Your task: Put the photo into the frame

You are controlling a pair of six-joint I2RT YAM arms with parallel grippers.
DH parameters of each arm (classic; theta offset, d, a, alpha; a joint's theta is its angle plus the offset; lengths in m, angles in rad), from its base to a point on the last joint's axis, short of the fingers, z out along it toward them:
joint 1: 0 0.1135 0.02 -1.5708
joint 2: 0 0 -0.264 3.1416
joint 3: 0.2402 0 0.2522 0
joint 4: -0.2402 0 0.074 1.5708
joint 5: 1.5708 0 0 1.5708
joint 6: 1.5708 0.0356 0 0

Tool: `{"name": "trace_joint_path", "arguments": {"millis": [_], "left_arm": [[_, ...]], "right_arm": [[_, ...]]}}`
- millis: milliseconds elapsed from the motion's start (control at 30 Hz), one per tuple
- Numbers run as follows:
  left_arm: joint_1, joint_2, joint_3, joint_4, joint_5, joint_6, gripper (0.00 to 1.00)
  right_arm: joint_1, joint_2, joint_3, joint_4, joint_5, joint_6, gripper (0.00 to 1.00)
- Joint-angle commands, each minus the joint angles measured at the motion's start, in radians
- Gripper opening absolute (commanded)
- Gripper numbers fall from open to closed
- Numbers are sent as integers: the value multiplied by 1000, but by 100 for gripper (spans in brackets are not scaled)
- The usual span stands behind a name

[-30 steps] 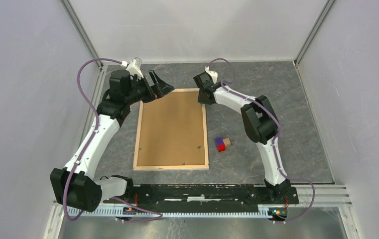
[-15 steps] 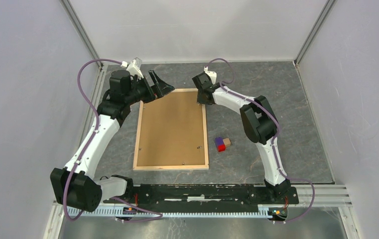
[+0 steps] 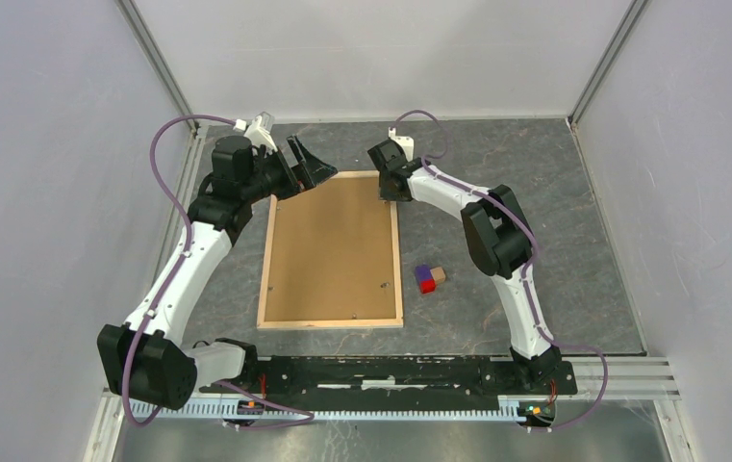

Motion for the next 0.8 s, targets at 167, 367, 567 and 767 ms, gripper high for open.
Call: {"name": "trace_joint_path", "arguments": {"millis": [167,367,567,767], "left_arm": [[-4,-31,-5,52,33,-33,100],[-4,-30,-4,53,38,-34,100],[-3,-31,-5,56,41,-36,100],[-4,-31,-7,58,43,-38,100]], "right_arm": [[35,93,-10,-136,-99,-43,52],[37,99,-21,-115,-130,-33,56],[37,76,-36,-101,-135,-35,56],[35,32,-110,-83,-134,-5,45]]}}
